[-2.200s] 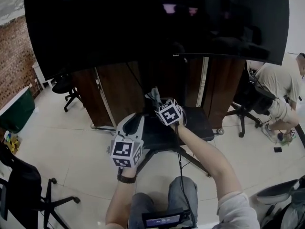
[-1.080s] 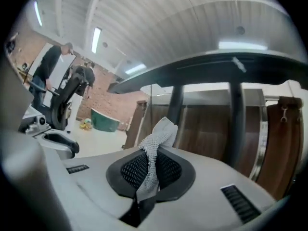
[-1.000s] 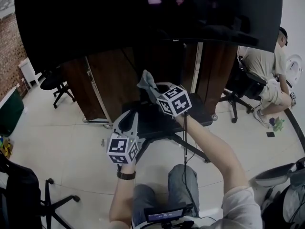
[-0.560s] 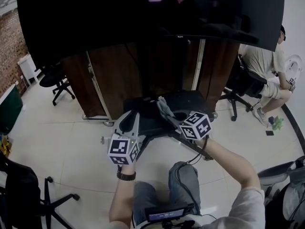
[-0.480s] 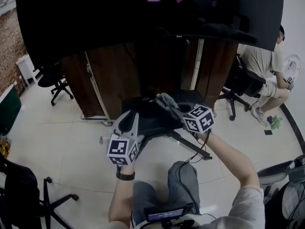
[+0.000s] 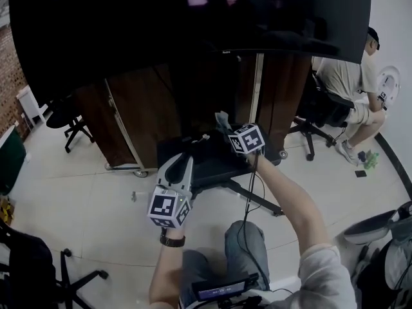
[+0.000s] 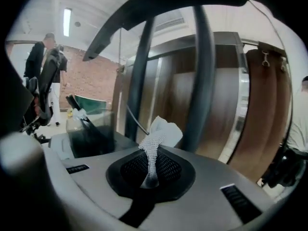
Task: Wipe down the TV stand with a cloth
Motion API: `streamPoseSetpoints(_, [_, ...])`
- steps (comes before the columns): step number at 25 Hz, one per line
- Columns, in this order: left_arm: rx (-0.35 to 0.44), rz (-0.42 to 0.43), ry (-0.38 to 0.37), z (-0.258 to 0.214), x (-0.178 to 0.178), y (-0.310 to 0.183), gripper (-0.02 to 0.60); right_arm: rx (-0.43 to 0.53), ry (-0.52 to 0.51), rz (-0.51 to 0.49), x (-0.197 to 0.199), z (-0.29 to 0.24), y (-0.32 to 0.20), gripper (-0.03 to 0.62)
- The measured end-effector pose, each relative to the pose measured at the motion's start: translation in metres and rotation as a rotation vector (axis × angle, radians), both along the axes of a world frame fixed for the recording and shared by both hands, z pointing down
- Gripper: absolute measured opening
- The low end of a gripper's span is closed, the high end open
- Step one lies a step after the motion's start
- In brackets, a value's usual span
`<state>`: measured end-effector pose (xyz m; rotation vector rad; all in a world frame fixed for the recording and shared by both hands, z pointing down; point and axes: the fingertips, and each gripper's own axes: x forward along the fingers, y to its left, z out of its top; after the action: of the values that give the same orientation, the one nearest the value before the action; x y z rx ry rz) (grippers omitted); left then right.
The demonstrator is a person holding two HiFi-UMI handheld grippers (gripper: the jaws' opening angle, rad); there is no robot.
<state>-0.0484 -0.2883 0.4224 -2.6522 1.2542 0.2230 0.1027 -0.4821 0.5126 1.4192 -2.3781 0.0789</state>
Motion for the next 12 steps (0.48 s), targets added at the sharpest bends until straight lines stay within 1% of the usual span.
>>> streamPoseSetpoints(3, [-0.022, 0.007, 0.005, 0.01, 0.001, -0.003, 0.075, -0.031, 0.037, 0.175, 0.1, 0.013, -0.003, 0.025])
streamPoseSetpoints(5, [-0.032, 0.008, 0.012, 0.015, 0.001, -0.004, 0.075, -0.03, 0.061, 0.283, 0.16, 0.014, 0.008, 0.025])
streamPoseSetpoints(6, [-0.034, 0.005, 0.015, 0.017, 0.002, -0.005, 0.075, -0.019, 0.06, 0.316, 0.18, 0.011, 0.016, 0.025])
streamPoseSetpoints(7, [-0.036, 0.002, 0.021, 0.018, 0.005, -0.007, 0.075, -0.001, 0.048, 0.324, 0.189, 0.005, 0.025, 0.025])
streamPoseSetpoints(8, [-0.038, 0.001, 0.029, 0.018, 0.008, -0.01, 0.075, 0.019, 0.027, 0.305, 0.184, -0.003, 0.034, 0.025])
streamPoseSetpoints(9, [-0.041, 0.002, 0.035, 0.018, 0.011, -0.011, 0.075, 0.037, 0.001, 0.262, 0.166, -0.011, 0.044, 0.025])
streamPoseSetpoints(10, [-0.041, 0.005, 0.036, 0.017, 0.014, -0.01, 0.075, 0.049, -0.029, 0.196, 0.136, -0.018, 0.055, 0.025])
streamPoseSetpoints(12, [-0.033, 0.01, 0.023, 0.016, 0.021, -0.003, 0.075, 0.053, -0.093, 0.026, 0.057, -0.024, 0.084, 0.025])
